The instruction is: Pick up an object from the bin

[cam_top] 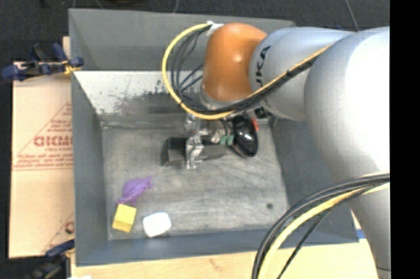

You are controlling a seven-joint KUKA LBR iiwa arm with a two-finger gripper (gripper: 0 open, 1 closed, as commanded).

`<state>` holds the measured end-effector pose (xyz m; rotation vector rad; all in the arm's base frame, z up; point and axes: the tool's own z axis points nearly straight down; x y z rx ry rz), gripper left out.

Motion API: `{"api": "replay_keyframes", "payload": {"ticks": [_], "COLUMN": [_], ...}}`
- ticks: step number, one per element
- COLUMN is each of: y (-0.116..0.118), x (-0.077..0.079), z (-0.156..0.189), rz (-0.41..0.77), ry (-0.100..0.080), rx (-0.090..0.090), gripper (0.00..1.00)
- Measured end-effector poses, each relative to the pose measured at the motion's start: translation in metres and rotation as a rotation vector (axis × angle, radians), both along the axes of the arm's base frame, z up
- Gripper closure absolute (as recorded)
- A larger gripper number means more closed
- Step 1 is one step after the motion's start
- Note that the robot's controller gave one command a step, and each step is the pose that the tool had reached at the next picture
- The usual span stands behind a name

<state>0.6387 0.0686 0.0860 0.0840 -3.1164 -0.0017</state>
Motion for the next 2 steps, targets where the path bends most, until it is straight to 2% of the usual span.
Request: {"api": "replay_keyframes", "payload": {"ticks": [2], "y": [0.0002], "x": [-0.0012], "z": [0.0052], "rz": [0.000], "ry": [-0.019], "rx": [0.002], "gripper": [1.00]}}
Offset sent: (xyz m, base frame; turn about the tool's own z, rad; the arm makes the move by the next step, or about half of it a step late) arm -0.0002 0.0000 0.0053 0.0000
